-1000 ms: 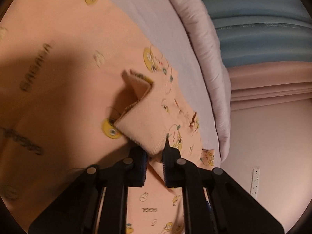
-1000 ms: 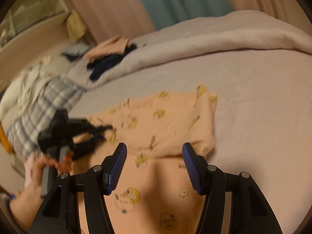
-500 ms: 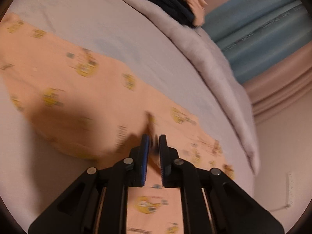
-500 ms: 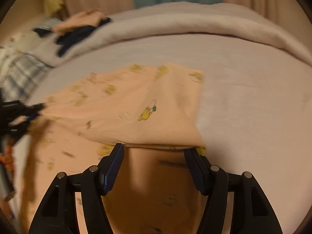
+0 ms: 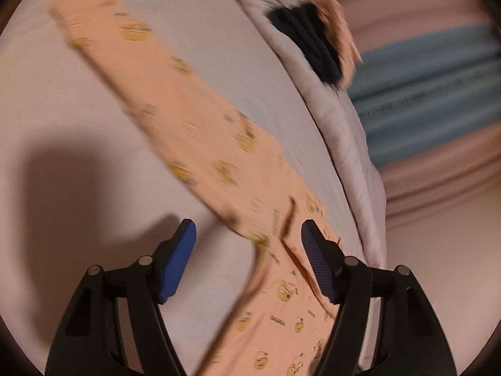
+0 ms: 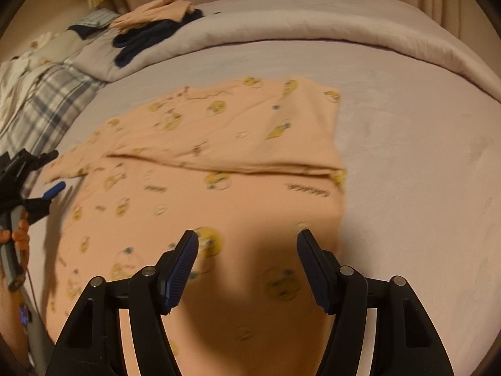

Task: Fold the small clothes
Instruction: 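Grasp the other sleeve cuff with the left gripper and fold it across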

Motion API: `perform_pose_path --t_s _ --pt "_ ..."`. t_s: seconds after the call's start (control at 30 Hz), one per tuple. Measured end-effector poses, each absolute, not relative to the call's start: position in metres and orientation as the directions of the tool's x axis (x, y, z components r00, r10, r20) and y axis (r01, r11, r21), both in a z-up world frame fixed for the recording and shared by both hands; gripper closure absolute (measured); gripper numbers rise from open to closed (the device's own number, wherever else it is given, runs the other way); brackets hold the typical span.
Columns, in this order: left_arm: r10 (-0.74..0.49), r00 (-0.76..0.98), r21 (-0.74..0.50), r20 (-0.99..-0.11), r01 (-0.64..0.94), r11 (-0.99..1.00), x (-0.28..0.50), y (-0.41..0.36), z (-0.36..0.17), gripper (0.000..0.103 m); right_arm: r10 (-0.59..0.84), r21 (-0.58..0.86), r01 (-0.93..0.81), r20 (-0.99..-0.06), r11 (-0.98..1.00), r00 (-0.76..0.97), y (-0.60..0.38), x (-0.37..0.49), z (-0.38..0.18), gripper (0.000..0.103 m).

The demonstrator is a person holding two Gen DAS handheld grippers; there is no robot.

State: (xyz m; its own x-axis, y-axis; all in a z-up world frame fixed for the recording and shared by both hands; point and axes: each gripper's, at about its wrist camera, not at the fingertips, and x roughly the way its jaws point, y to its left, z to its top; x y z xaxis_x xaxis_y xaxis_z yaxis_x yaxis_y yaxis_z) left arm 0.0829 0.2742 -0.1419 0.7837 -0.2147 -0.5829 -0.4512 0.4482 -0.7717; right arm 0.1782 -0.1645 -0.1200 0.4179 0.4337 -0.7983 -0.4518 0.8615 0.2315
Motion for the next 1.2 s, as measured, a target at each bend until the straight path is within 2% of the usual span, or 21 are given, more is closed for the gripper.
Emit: perform_pose_path --t_s 0.27,0.8,0.9,0.97,1.07,1.1,1.13,1.2 --pt "-0.154 0.833 -0.836 -0.532 -0.487 0.254 0.063 0.336 -0.159 0.033 0.467 0.204 -0.552 -0.793 0.808 0.391 -0.120 0.170 -0.110 0.038" --pt "0.024 0.862 -0.846 -0.507 -0.502 0.180 0.093 0.440 -0.161 0.036 0.533 0.185 -0.669 -0.765 0.720 0.362 -0.046 0.177 -0.108 0.038" --pt "0.047 0.850 -0.833 -0.524 -0.524 0.180 0.094 0.444 -0.160 0.049 0.566 0.198 -0.686 -0.740 0.700 0.363 -0.028 0.187 -0.105 0.038" --pt "0.049 0.835 -0.812 -0.549 -0.546 0.207 0.095 0.443 -0.161 0.067 0.591 0.216 -0.698 -0.725 0.683 0.354 -0.012 0.196 -0.105 0.038" --pt "0.052 0.820 -0.792 -0.570 -0.565 0.232 0.091 0.442 -0.163 0.087 0.590 0.204 -0.706 -0.724 0.679 0.358 0.014 0.206 -0.107 0.038" --pt "0.058 0.821 -0.791 -0.568 -0.564 0.237 0.089 0.442 -0.162 0.090 0.595 0.205 -0.711 -0.720 0.673 0.357 0.021 0.209 -0.108 0.042" --pt "0.063 0.821 -0.788 -0.567 -0.563 0.250 0.087 0.441 -0.160 0.096 0.603 0.212 -0.716 -0.718 0.665 0.348 0.029 0.212 -0.110 0.050" --pt "0.079 0.812 -0.762 -0.579 -0.573 0.301 0.089 0.439 -0.151 0.099 0.608 0.226 -0.717 -0.721 0.660 0.333 0.042 0.221 -0.114 0.065"
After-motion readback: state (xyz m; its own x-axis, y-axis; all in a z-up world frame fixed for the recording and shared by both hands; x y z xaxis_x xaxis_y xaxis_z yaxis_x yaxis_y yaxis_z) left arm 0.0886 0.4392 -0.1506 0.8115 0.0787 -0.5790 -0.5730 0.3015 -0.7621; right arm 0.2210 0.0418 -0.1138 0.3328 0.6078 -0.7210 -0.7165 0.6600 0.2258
